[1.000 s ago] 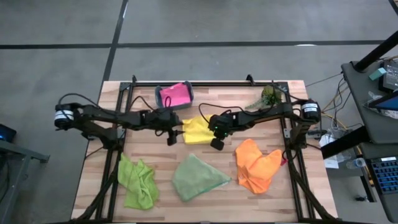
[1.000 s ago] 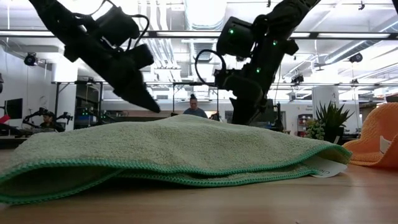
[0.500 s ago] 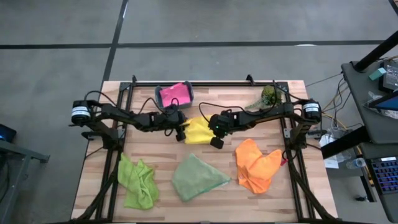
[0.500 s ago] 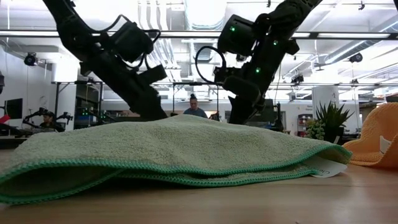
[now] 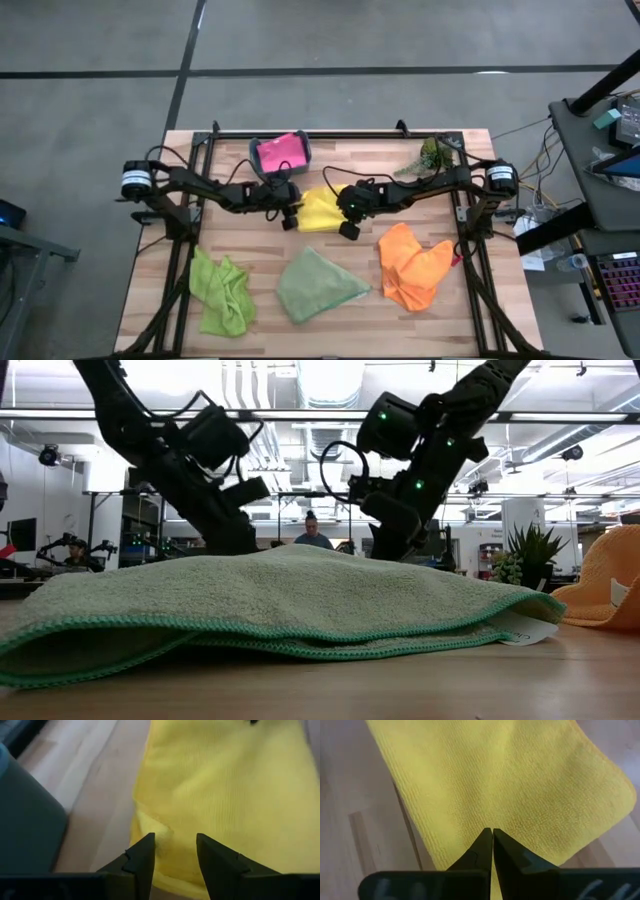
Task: Fold microfiber towels
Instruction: Fold the yellow microfiber towel
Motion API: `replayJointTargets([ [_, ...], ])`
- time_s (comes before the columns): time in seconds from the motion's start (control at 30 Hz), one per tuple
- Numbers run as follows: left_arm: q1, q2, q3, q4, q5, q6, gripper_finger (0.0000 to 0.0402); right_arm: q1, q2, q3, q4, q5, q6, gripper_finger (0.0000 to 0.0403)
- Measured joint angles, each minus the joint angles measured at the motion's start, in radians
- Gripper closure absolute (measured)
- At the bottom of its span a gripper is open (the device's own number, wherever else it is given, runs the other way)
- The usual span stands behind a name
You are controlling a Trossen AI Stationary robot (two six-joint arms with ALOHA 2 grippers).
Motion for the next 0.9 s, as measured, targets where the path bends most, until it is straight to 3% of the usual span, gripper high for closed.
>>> replayJointTargets([
  [0.33,0.001,0.049,0.017,0.023,-0.049,0.0,0.0279,0.0,0.0,-0.001,0.029,0.0,0.0,0.0394],
  [0.67,0.001,0.041,0.017,0.022,-0.086,0.0,0.0393,0.0,0.0,-0.001,0.056,0.0,-0.004,0.0394],
  [0.9,0.001,-0.04,0.018,-0.006,-0.1,0.001,0.04,0.0,0.0,-0.001,0.056,0.0,-0.005,0.0394],
])
